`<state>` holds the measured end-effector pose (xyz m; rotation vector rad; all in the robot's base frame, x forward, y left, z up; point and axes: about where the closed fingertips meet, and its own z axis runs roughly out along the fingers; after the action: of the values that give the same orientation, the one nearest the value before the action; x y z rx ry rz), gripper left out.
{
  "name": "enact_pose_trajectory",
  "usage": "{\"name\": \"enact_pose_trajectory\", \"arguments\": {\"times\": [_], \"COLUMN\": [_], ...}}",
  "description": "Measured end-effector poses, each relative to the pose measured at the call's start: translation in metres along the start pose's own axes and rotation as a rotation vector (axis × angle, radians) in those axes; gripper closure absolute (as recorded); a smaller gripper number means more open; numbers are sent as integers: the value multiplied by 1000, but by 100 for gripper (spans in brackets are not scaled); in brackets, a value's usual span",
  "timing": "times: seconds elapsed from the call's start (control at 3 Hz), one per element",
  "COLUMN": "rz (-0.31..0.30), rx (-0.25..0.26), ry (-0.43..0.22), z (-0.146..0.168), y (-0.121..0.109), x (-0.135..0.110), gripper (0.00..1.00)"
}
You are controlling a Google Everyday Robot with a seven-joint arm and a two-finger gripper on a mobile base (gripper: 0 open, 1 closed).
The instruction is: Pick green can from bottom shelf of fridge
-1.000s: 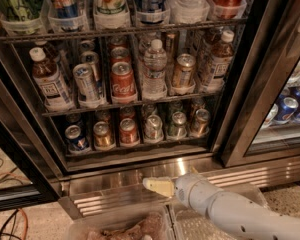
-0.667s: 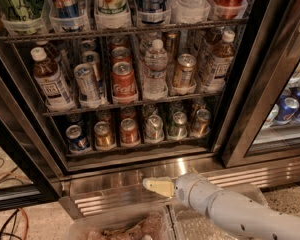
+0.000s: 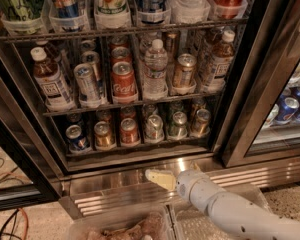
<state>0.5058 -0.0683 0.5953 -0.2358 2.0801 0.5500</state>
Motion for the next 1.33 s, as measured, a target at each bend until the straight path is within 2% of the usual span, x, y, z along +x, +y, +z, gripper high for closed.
{"name": "enact_pose_trajectory", "arguments": {"times": [0.67,1.0,1.33], "rz": [17,-65,-131], "rx": [86,154,243], "ry": [-233,-332,-391], "z": [23,23,21], "y": [-13,-15,-28], "x": [-4,-10,-23], "gripper": [0,0,0]}}
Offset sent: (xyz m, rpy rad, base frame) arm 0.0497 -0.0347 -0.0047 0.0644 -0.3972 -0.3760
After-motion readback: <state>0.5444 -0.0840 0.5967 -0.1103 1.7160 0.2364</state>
